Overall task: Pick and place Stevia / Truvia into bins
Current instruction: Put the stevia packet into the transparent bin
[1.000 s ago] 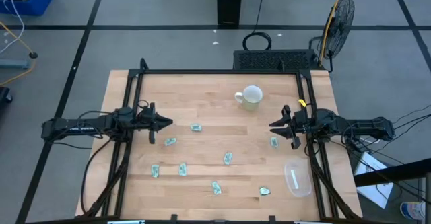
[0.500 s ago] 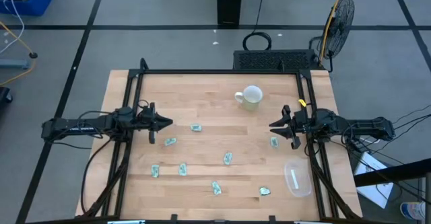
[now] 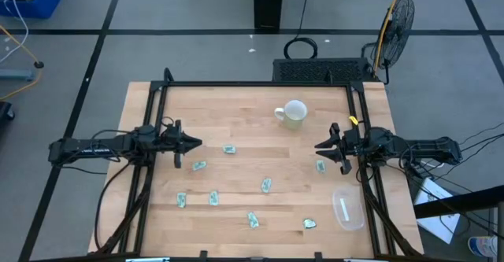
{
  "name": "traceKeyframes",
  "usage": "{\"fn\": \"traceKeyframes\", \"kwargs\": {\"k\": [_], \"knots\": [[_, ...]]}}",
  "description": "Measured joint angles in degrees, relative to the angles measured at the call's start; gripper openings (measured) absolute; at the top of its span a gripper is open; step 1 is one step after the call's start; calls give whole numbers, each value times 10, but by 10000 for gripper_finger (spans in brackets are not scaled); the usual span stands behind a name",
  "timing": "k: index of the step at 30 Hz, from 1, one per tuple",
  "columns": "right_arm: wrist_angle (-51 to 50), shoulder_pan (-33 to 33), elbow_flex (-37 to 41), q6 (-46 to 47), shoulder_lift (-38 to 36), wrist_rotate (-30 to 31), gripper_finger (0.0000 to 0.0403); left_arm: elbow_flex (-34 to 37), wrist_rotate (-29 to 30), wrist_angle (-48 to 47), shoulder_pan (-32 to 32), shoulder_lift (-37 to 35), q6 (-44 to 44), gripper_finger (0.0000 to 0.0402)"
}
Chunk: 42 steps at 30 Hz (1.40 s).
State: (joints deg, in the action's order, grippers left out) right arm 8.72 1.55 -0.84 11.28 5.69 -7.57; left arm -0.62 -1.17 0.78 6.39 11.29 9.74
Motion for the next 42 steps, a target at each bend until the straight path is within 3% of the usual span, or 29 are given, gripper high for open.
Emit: {"fn": "traceKeyframes", "kwargs": {"k": [4, 11, 18, 35, 42], "knots": [[0, 0, 0, 0, 0, 0, 89, 1, 48, 36, 0, 0, -64, 42], [0, 0, 0, 0, 0, 0, 89, 1, 70, 134, 0, 0, -23, 42], [0, 0, 0, 0, 0, 0, 89, 1, 73, 166, 0, 0, -19, 42], [0, 0, 0, 0, 0, 0, 89, 1, 144, 168, 0, 0, -44, 42], [0, 0, 0, 0, 0, 0, 89, 0, 154, 73, 0, 16, 43, 42]]}}
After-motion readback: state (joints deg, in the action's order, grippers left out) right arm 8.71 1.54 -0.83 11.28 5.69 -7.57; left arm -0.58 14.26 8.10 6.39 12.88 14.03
